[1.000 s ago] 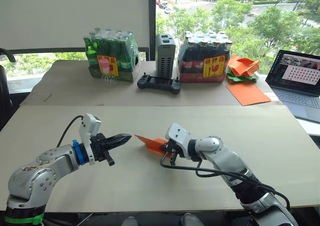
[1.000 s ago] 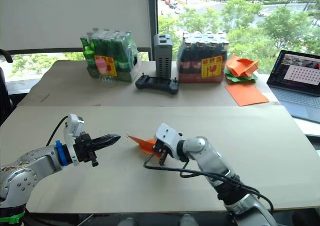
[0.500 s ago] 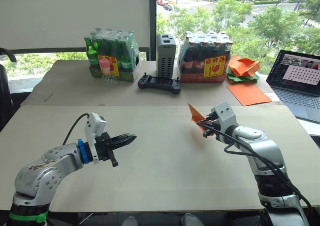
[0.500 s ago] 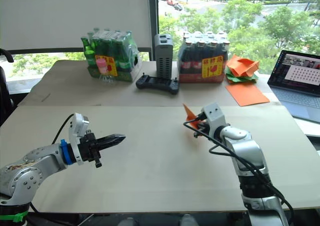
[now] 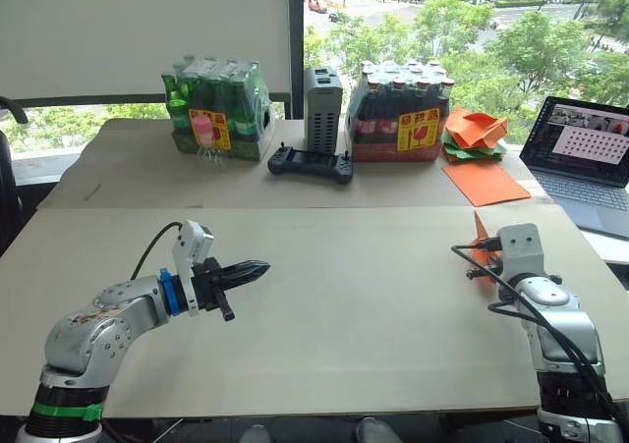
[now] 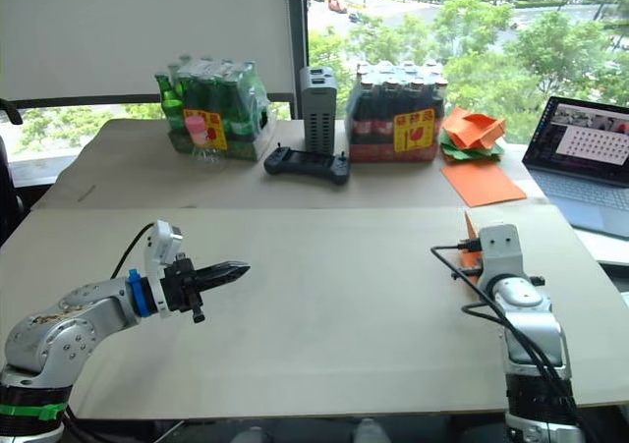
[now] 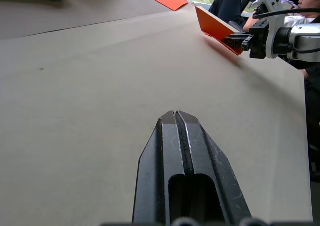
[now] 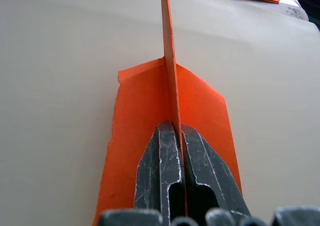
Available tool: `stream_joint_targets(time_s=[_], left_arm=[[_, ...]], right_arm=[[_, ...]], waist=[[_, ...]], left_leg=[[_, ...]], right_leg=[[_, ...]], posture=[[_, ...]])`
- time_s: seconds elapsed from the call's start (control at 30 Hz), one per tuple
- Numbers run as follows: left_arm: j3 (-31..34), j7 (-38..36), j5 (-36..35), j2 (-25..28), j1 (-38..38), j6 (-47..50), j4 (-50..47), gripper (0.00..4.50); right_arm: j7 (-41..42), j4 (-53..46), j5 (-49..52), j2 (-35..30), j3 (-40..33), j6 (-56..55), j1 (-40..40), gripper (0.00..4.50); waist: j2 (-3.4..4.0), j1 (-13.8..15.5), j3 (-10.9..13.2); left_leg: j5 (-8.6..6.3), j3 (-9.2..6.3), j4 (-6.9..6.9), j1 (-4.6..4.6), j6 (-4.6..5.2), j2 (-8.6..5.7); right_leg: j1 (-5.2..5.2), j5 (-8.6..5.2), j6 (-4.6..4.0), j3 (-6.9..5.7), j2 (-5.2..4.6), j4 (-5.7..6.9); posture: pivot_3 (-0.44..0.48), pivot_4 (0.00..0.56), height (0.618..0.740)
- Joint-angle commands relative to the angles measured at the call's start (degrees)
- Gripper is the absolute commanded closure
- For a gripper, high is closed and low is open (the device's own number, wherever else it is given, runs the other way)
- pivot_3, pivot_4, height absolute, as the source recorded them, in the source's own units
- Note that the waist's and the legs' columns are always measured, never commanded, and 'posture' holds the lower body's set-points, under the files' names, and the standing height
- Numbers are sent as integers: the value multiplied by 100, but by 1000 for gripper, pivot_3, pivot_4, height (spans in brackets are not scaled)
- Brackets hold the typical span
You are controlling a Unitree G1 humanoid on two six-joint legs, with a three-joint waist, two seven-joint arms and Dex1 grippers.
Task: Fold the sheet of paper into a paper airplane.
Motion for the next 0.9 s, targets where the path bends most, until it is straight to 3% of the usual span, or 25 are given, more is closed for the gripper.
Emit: stream_joint_targets(time_s=[0.03,0.1,0.43,0.5,0.63,0.8,0.9], left_arm=[[39,-50,9,-5,-110,-107,-48,4500],[54,-36,4,-15,-85,-100,-64,4500],[170,53,-21,-19,32,-82,-123,4500],[224,122,-43,-39,39,-75,-115,4500],[388,273,-173,-112,24,4,-114,4500],[595,627,-204,-221,99,18,-226,4500],[612,811,-120,-241,189,-20,-267,4500]], right_arm=[[-162,-45,0,23,-166,-214,-17,4475],[-196,-11,66,80,-206,-265,-58,4475],[-690,2,-101,119,-116,-904,-496,1156],[-762,-90,-167,148,-15,-1458,-655,497],[-378,-334,350,599,169,-2555,-973,497],[1097,-899,1393,1044,1121,-1967,-585,497],[1512,-1161,1903,1204,1286,-1810,-486,497]], waist=[[0,-1,0],[0,6,0],[1,4,0],[1,6,0],[2,-21,0],[2,-16,0],[8,11,4]], left_leg=[[0,0,0,0,0,0],[0,1,0,0,0,0],[0,1,0,0,0,0],[0,1,0,0,0,0],[0,1,-1,2,0,1],[0,1,0,2,0,3],[0,1,0,-1,0,1]], right_leg=[[0,0,0,0,0,0],[0,0,0,1,0,0],[0,0,0,1,0,0],[0,0,0,1,0,0],[0,0,0,2,0,0],[2,0,0,1,1,1],[1,0,0,1,-1,1]], posture=[[0,150,740],[0,150,740],[0,150,740],[0,150,740],[0,150,740],[0,150,740],[0,150,740]])
